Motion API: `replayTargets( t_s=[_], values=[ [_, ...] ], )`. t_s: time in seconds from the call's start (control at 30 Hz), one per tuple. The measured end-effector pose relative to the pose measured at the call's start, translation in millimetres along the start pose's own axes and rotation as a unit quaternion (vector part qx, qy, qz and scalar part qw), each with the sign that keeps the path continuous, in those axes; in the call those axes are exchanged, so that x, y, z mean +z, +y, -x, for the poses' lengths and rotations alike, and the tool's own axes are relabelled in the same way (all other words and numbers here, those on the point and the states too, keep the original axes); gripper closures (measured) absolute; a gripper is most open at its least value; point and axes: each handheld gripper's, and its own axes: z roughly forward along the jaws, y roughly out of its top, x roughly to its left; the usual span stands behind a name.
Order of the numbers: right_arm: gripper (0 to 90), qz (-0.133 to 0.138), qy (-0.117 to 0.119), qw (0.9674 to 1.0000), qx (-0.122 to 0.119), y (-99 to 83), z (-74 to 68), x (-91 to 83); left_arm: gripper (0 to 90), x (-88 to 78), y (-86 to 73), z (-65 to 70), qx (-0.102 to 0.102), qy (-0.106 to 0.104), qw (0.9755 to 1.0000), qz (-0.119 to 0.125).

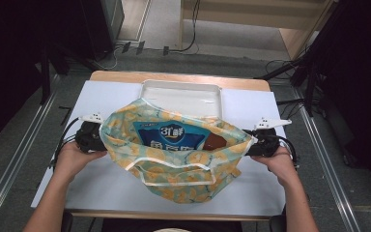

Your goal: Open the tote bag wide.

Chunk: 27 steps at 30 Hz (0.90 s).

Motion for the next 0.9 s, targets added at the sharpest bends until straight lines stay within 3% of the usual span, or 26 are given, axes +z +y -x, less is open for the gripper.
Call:
replayTargets(
  t_s=[0.07, 0.2, 0.3, 0.53, 0.7, 0.9],
  values=[
    [35.8, -0.003, 0.01, 0.9999, 0.004, 2.2, 0.2, 0.5, 61.5, -1.4, 0.8, -1.2, -0.003, -0.007, 1.0, 0.003],
    [37.6, -0.023, 0.025, 0.9992, 0.022, 4.7, 4.9, 3.7, 58.9, -3.6, 3.3, -0.1, -0.001, 0.0, 1.0, -0.001],
    [39.0, -0.026, 0.021, 0.9992, 0.019, 5.0, 4.5, 4.4, 50.8, -5.0, 5.3, -1.4, 0.003, -0.001, 1.0, 0.001],
    [41.4, -0.023, 0.017, 0.9992, 0.03, 8.3, 4.9, 1.1, 46.3, -7.9, 4.6, -3.4, -0.007, -0.019, 0.9998, 0.007],
    [42.6, -0.025, 0.017, 0.999, 0.034, 8.1, 4.4, -1.8, 47.6, -7.9, 7.0, -3.3, -0.017, -0.022, 0.9996, 0.009],
    [44.6, -0.023, 0.019, 0.999, 0.034, 9.8, 3.7, -2.2, 47.9, -9.9, 8.4, -1.6, -0.009, -0.034, 0.9993, 0.009]
  ],
)
